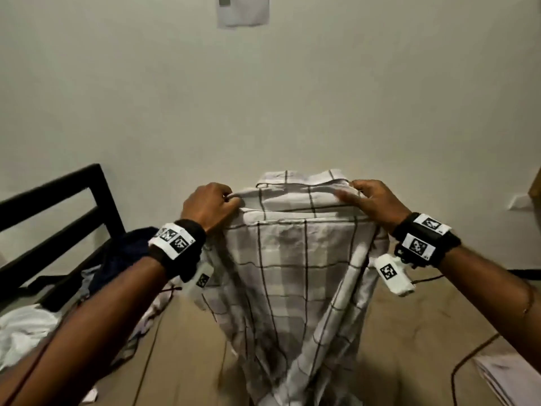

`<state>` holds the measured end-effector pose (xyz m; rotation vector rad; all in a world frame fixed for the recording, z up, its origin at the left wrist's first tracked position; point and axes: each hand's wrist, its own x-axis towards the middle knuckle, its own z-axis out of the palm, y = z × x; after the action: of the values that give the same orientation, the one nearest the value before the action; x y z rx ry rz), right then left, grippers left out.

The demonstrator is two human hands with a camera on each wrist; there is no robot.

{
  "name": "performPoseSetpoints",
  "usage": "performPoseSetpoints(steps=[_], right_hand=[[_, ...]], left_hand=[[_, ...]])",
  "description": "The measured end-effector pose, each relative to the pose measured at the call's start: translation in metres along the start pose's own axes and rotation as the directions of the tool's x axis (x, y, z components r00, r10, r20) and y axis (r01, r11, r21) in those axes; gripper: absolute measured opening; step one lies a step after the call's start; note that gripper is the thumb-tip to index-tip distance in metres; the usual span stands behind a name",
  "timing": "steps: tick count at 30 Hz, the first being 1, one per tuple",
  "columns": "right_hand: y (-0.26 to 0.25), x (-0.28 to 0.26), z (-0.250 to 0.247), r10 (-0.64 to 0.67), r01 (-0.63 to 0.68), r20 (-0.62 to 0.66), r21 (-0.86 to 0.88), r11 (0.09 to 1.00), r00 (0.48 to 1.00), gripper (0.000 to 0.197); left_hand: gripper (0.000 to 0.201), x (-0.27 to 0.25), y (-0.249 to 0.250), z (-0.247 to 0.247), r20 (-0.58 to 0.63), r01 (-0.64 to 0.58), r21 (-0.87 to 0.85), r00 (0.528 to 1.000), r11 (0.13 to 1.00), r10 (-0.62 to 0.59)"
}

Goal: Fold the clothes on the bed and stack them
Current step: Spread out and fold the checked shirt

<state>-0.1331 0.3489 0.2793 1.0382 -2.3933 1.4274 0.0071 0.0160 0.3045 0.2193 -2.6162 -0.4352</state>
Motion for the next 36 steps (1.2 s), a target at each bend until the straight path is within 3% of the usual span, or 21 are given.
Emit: performPoseSetpoints(steps=[3, 5, 8, 12, 15, 17, 20, 22, 24, 26, 29, 30, 32, 36], right_hand=[[-0.027, 0.005, -0.038, 0.000, 0.047, 0.260, -0.175, 0.983, 0.966, 0.030], [-0.033, 0.003, -0.059, 0.048, 0.061, 0.333, -0.310, 0.949, 0.942, 0.018], [-0.034, -0.006, -0.079, 0.153, 0.028, 0.309, -0.512, 0.859, 0.939, 0.009], [-0.039, -0.021, -0.098, 0.169, -0.053, 0.169, -0.538, 0.841, 0.971, 0.015], [-0.050, -0.031, -0.114, 0.136, -0.076, 0.109, -0.433, 0.898, 0.985, 0.016], [-0.067, -0.044, -0.121, 0.131, -0.106, 0.086, -0.250, 0.962, 0.988, 0.023], [-0.093, -0.069, -0.124, 0.127, -0.125, 0.042, -0.029, 0.992, 0.991, 0.038], [-0.110, -0.089, -0.123, 0.078, -0.083, 0.077, 0.073, 0.994, 0.994, 0.027], [-0.124, -0.107, -0.125, 0.043, -0.059, 0.085, 0.193, 0.979, 0.995, 0.007], [-0.128, -0.120, -0.131, 0.039, -0.064, 0.087, 0.310, 0.948, 0.995, 0.015], [-0.129, -0.129, -0.138, 0.053, -0.075, 0.074, 0.335, 0.939, 0.996, 0.004], [-0.129, -0.131, -0.139, 0.045, -0.069, 0.089, 0.300, 0.951, 0.995, 0.010], [-0.126, -0.126, -0.140, 0.023, -0.068, 0.150, 0.303, 0.951, 0.988, 0.020], [-0.096, -0.110, -0.134, 0.101, -0.143, 0.154, 0.298, 0.944, 0.983, 0.017]], left_hand=[[0.042, 0.013, 0.003, -0.044, -0.078, -0.092, -0.071, 0.993, 0.993, 0.087], [0.043, 0.014, 0.005, -0.065, -0.164, -0.165, -0.092, 0.975, 0.982, 0.148], [0.042, 0.008, 0.009, -0.087, -0.220, -0.220, -0.043, 0.954, 0.975, 0.205], [0.055, -0.006, 0.011, -0.109, -0.179, -0.261, -0.054, 0.952, 0.964, 0.247], [0.064, -0.016, 0.014, -0.130, -0.105, -0.209, -0.089, 0.974, 0.974, 0.200], [0.064, -0.030, 0.018, -0.146, -0.021, -0.097, -0.260, 0.995, 0.961, 0.095], [0.059, -0.056, 0.024, -0.163, 0.051, 0.017, -0.491, 0.999, 0.871, 0.009], [0.039, -0.076, 0.025, -0.169, 0.089, 0.024, -0.608, 0.995, 0.793, 0.038], [0.046, -0.092, 0.017, -0.170, 0.222, 0.067, -0.698, 0.967, 0.713, 0.127], [0.050, -0.105, 0.005, -0.171, 0.330, 0.094, -0.740, 0.914, 0.666, 0.237], [0.059, -0.117, -0.007, -0.180, 0.435, 0.090, -0.700, 0.840, 0.708, 0.323], [0.061, -0.119, -0.009, -0.183, 0.447, 0.077, -0.695, 0.825, 0.715, 0.346], [0.055, -0.115, -0.012, -0.188, 0.461, 0.049, -0.711, 0.786, 0.701, 0.413], [0.029, -0.086, -0.026, -0.172, 0.465, 0.084, -0.761, 0.762, 0.644, 0.450]])
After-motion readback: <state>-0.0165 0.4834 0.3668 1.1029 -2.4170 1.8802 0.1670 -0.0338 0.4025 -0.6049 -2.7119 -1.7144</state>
